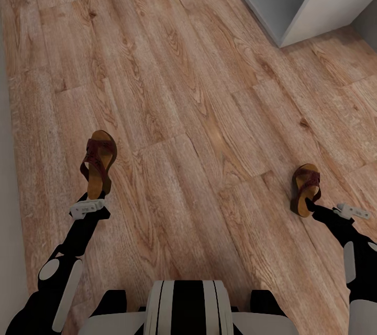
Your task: Pick up the two gym shoes and the two sandals from the corridor floor and place them onto the hallstand (shoe rack) in the corridor, making sure they are on the rack and not on the floor. Arrange them so the two gym shoes are next to each other and the two sandals are next to each other.
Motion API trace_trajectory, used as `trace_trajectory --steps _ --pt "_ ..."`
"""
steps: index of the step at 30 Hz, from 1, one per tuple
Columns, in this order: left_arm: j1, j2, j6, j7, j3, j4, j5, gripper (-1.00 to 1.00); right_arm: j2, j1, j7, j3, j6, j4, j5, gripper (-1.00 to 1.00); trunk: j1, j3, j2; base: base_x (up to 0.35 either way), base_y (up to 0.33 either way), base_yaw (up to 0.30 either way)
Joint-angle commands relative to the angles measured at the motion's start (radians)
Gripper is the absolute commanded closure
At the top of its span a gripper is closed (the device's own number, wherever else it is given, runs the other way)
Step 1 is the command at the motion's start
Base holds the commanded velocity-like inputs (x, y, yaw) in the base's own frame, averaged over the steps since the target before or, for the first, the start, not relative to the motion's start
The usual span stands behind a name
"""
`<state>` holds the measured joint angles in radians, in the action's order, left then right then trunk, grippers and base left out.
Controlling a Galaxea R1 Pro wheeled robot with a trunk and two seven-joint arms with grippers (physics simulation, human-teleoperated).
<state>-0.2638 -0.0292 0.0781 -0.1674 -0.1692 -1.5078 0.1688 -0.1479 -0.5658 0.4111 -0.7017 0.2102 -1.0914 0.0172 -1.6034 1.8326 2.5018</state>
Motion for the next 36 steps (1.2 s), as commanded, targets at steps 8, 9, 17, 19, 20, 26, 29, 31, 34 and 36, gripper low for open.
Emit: trace_trajectory --steps 8,9,17,19,20,26,29,31,34,36 --pt "0.000 0.000 0.001 -0.001 0.000 0.000 -0.003 1.00 0.001 -0.002 0.000 0.005 -0.019 0.017 0.004 -1.00 0.000 0.000 0.000 0.000 0.000 0.000" --pt "0.000 0.000 0.000 -0.001 0.000 0.000 -0.003 1.00 0.001 -0.002 0.000 0.006 -0.025 0.021 0.004 -1.00 0.000 0.000 0.000 0.000 0.000 0.000" --pt "0.000 0.000 0.001 -0.001 0.000 0.000 -0.003 1.00 0.002 -0.003 0.000 0.010 -0.043 0.033 0.005 -1.00 0.000 0.000 0.000 0.000 0.000 0.000" --pt "0.000 0.000 0.001 -0.001 0.000 0.000 -0.003 1.00 0.002 -0.003 0.000 0.011 -0.044 0.034 0.005 -1.00 0.000 0.000 0.000 0.000 0.000 0.000" --pt "0.000 0.001 0.001 -0.001 0.000 0.000 -0.003 1.00 0.002 -0.003 0.000 0.011 -0.045 0.034 0.005 -1.00 0.000 0.000 0.000 0.000 0.000 0.000" --pt "0.000 0.001 0.001 -0.001 0.000 0.000 -0.003 1.00 0.003 -0.003 0.000 0.011 -0.047 0.036 0.005 -1.00 0.000 0.000 0.000 0.000 0.000 0.000" --pt "0.000 0.001 0.001 -0.001 0.000 0.000 -0.003 1.00 0.004 -0.003 0.001 0.012 -0.048 0.036 0.006 -1.00 0.000 0.000 0.000 0.000 0.000 0.000" --pt "0.000 0.001 0.001 -0.001 0.000 0.000 -0.003 1.00 0.005 -0.003 0.001 0.014 -0.049 0.037 0.006 -1.00 0.000 0.000 0.000 0.000 0.000 0.000" --pt "0.000 0.001 0.001 -0.001 0.000 0.000 -0.003 1.00 0.006 -0.003 0.001 0.027 -0.053 0.037 0.007 -1.00 0.000 0.000 0.000 0.000 0.000 0.000" --pt "0.000 0.001 0.001 -0.001 0.000 0.000 -0.003 1.00 0.007 -0.003 0.000 0.035 -0.057 0.037 0.007 -1.00 0.000 0.000 0.000 0.000 0.000 0.000"
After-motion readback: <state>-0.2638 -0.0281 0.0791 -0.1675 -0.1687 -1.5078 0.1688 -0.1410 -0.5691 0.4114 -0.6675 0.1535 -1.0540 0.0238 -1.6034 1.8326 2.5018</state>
